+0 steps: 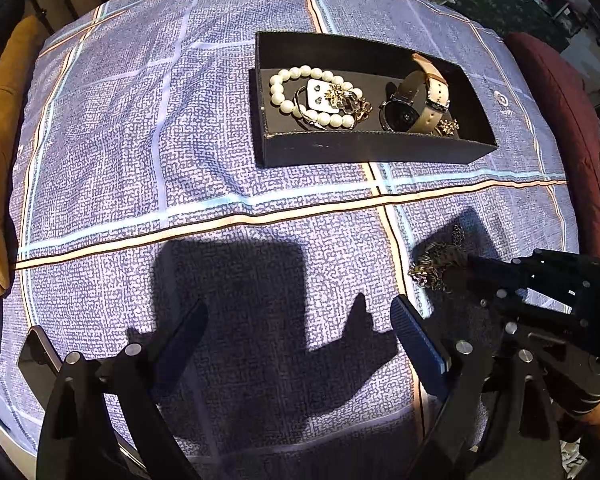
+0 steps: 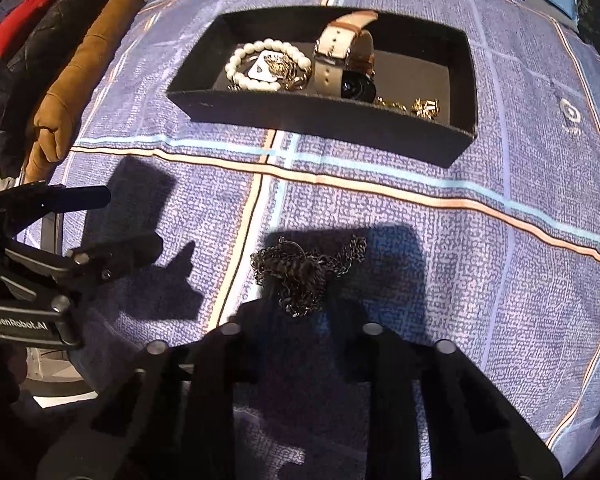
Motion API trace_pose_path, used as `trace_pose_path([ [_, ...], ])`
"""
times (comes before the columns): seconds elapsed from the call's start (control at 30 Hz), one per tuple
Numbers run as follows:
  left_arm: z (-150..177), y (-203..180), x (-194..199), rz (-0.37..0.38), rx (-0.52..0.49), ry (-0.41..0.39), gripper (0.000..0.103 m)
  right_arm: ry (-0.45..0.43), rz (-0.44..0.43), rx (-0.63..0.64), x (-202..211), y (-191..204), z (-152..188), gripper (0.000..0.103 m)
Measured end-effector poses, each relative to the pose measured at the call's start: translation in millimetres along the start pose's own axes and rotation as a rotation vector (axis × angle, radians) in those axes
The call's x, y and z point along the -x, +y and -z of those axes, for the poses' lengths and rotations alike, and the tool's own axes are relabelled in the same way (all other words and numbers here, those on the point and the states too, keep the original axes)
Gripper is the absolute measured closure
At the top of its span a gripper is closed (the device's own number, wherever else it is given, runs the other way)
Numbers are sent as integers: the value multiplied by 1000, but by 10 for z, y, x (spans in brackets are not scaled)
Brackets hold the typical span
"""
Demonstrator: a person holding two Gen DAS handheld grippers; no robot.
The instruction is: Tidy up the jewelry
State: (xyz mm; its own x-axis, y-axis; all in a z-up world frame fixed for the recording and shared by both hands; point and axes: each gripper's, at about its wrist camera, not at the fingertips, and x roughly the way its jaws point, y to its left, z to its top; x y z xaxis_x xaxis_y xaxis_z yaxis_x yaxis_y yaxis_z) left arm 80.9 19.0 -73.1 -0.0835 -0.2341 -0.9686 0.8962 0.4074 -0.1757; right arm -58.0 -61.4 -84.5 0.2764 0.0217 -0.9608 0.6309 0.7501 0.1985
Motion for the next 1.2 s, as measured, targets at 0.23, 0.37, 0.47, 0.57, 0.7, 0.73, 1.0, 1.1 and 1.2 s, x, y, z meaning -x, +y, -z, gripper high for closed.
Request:
trace_pose_path([
  [0.23, 26, -48, 104, 7, 3, -29, 13, -139, -52, -25, 544, -27, -12, 97],
  [0.37, 45, -46, 97, 3, 10, -29, 13, -101, -43, -39, 565, -71, -27, 96],
  [0.47, 56, -51, 82, -7, 9, -24, 13, -27, 8, -45, 251, -111, -82, 58],
  [0.57, 93, -47, 97, -16, 10, -24, 13, -16, 41, -44, 17, -103, -161, 46],
  [0.7, 207, 52, 125, -18, 30, -14, 13, 33, 136, 27, -256, 1, -249, 53],
  [0.73, 225, 77, 126, -21, 37, -11, 13, 34, 134, 48, -267, 37, -257, 67],
  [1.0, 255, 170, 149, -4, 76, -17, 13, -102, -47, 0, 267, 61, -90, 91],
  [1.1, 214, 122, 157, 2, 66, -25, 13, -195, -110, -51, 643, 9, -26, 91],
  [1.2, 208, 64, 163, 11, 56, -29, 13, -266, -133, -68, 982, -10, 9, 91],
])
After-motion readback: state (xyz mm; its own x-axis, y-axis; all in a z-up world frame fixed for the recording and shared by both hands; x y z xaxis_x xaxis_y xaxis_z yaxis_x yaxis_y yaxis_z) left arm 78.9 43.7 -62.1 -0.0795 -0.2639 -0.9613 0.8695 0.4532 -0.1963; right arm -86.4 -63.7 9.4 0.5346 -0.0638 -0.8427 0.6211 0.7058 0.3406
